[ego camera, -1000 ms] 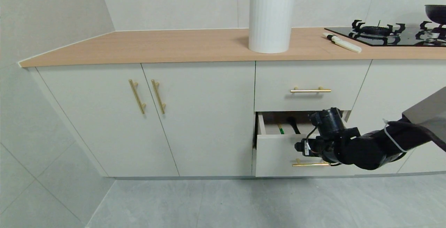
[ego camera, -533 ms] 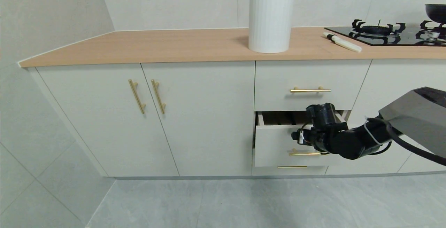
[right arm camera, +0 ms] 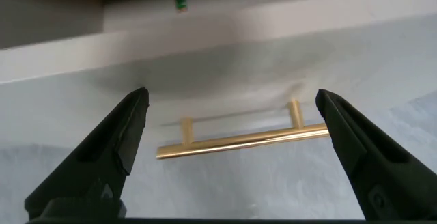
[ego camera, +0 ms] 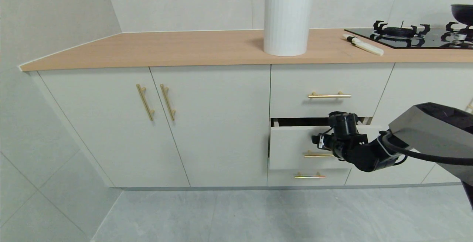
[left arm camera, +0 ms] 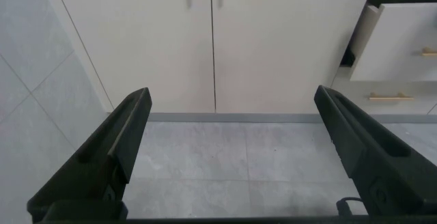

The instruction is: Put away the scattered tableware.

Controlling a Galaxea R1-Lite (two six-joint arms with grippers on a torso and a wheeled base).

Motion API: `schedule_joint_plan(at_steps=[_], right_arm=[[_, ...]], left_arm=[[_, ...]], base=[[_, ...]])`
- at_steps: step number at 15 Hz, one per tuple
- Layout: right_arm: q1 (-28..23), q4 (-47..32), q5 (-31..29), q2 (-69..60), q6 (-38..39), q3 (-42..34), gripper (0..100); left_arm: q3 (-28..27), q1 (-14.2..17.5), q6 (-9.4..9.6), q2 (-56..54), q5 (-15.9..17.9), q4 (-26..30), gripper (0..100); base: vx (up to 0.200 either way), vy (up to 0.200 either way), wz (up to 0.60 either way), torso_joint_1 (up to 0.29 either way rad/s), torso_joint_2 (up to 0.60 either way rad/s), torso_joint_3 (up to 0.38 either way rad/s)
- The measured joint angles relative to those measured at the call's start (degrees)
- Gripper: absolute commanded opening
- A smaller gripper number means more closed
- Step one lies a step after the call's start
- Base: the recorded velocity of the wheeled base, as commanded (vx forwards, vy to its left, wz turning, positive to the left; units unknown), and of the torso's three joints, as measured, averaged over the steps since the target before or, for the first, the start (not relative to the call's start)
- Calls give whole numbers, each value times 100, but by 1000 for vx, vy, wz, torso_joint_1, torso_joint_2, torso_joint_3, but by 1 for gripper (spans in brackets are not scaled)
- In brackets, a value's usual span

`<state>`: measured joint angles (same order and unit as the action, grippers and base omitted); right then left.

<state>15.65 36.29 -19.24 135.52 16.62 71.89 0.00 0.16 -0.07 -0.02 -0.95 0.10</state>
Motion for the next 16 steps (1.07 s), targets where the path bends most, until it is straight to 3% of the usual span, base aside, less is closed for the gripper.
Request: schedule_joint_plan(at_steps=[6,16], right_arm=[[-226,383,-44,423,49,432,100],[-425,375,-57,877,361,1229,100]], left_arm=[[0,0,0,2,0,0,100],[0,2,0,2,2,0,100]], base=[[0,0,0,0,0,0],[0,0,0,0,0,0]])
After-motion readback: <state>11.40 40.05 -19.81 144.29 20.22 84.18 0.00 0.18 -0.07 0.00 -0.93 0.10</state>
